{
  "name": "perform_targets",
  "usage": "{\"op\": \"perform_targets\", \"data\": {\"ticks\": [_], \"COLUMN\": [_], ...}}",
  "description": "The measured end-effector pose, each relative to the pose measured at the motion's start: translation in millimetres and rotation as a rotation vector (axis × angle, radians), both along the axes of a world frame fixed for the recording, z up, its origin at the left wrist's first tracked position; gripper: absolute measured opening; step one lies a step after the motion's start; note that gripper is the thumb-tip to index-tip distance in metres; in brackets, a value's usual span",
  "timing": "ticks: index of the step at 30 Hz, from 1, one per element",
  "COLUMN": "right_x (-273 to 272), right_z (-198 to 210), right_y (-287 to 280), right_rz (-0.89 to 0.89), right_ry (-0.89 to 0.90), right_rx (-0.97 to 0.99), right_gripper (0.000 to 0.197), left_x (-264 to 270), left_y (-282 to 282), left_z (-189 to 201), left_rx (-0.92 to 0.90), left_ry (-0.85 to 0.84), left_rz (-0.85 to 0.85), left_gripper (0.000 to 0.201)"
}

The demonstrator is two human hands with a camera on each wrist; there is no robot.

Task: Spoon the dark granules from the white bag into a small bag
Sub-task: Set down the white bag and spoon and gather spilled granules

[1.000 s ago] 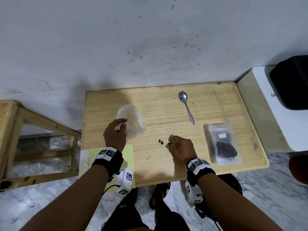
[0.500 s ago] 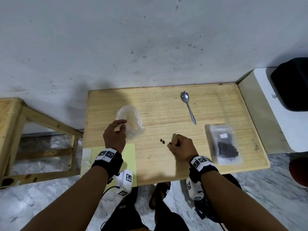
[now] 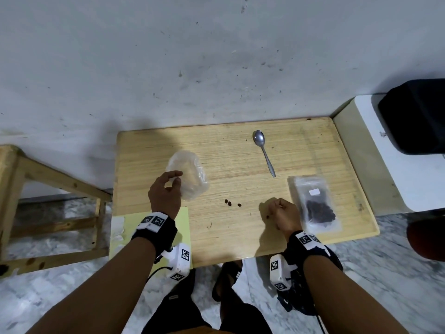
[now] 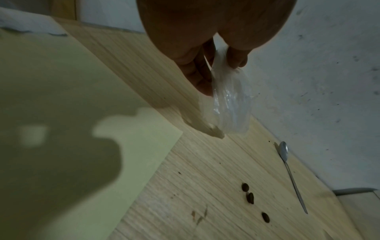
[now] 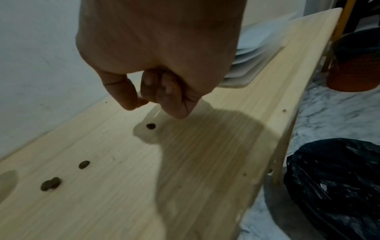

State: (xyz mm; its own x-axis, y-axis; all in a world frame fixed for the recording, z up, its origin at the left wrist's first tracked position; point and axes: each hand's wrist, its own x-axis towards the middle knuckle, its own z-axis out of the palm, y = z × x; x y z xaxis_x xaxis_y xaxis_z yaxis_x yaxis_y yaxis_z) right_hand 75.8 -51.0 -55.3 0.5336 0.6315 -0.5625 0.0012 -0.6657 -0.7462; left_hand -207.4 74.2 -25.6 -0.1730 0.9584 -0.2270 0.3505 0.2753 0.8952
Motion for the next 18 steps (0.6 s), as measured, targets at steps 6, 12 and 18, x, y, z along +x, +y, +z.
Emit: {"op": "perform_targets", "data": {"ticks": [6,12,18], "right_x": [17.7,8.7,-4.1], "right_z": [-6.8,2.9,-7.0], "right_y": [-12.9,-37.7,-38.6], "right_rz": [-0.110,0.288,0.316], "right_ry": [-0.099,-0.239,-0.335], "right_rx": [0.054,-0.061,-0.119], "right_gripper": [0.023,0.008,0.013], "left_x": [10.4,22.4,33.6], "left_y": [-0.8,-3.8,-1.5], "left_z": [-4.4,-5.5,-5.3], "left_rx": [0.000,-0.010,-0.012], "left_ry": [0.000,0.013,0.033], "left_rz": [-0.013,-0.051,-0.087], "left_gripper": [0.024,0.025,0.030]}}
